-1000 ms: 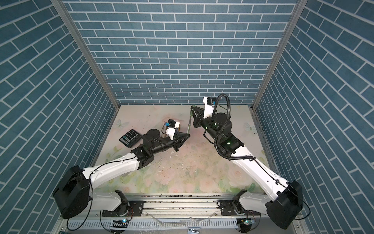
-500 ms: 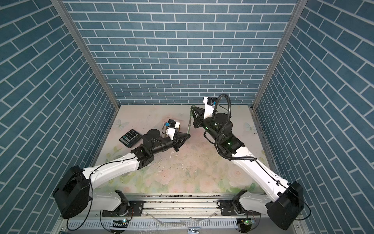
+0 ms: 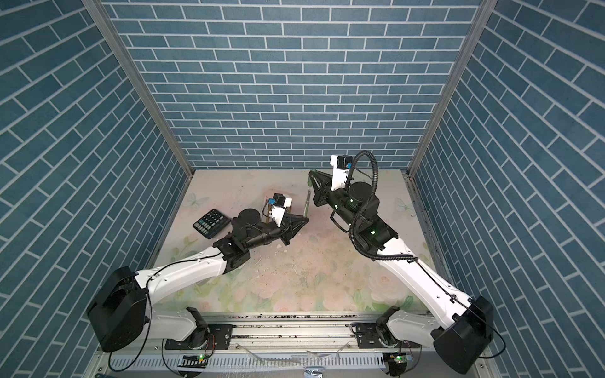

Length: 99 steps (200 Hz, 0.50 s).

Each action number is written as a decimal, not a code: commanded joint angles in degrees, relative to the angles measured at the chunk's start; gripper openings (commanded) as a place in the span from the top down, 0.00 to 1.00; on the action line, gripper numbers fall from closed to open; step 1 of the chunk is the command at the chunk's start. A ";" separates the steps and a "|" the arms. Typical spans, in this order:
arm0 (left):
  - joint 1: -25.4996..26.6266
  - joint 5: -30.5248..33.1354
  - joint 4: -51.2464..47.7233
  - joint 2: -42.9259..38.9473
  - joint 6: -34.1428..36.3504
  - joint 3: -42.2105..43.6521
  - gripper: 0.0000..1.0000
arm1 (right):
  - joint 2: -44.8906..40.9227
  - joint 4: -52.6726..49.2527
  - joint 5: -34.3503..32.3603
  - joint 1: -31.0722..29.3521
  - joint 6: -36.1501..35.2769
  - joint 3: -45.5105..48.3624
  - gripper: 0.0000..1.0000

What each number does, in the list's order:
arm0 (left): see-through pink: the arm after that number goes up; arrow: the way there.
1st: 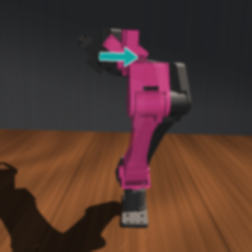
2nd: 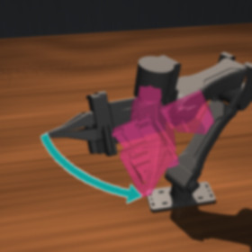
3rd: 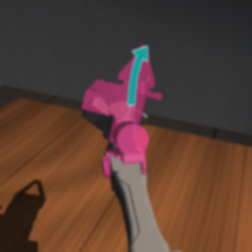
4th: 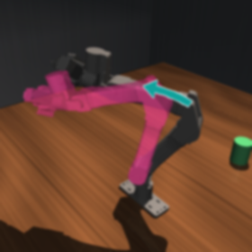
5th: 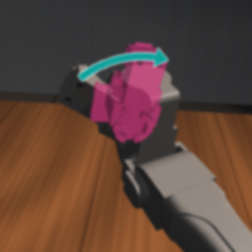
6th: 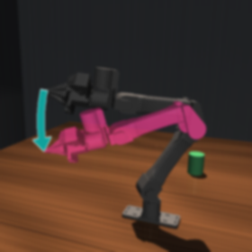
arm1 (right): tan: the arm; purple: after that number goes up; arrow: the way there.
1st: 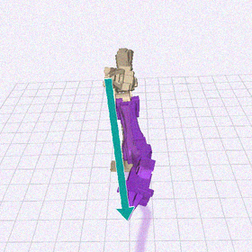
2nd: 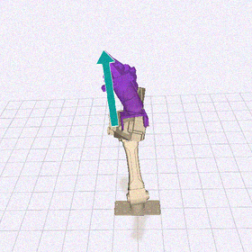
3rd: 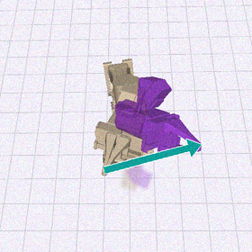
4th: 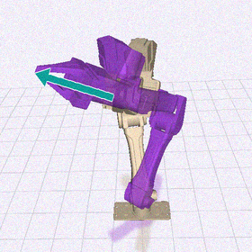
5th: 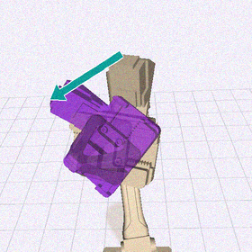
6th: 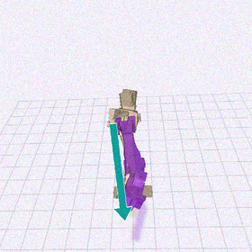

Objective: Insert the pens into the pen caps
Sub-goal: 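Lower the green cap toward the upright pen nib with the right gripper, then push the green cap down over the nib with the right gripper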

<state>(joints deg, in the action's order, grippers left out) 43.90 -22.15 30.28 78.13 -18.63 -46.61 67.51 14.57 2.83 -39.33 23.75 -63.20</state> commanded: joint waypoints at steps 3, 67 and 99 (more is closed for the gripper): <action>0.40 -0.29 0.15 0.15 -0.05 -1.38 1.00 | -1.65 -0.49 0.38 -0.35 1.22 -0.71 0.91; 0.49 -0.31 0.17 0.01 0.08 -1.38 1.00 | -0.63 -0.24 -0.63 -0.31 0.78 -0.05 0.91; 0.49 -0.31 0.15 -0.18 0.16 -1.39 1.00 | 0.28 -0.25 -0.18 -0.31 0.86 -0.44 0.91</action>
<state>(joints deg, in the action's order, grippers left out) 43.92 -22.15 30.28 78.13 -18.63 -46.61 67.24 14.11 2.70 -39.33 23.75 -63.20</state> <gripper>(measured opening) 0.133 0.143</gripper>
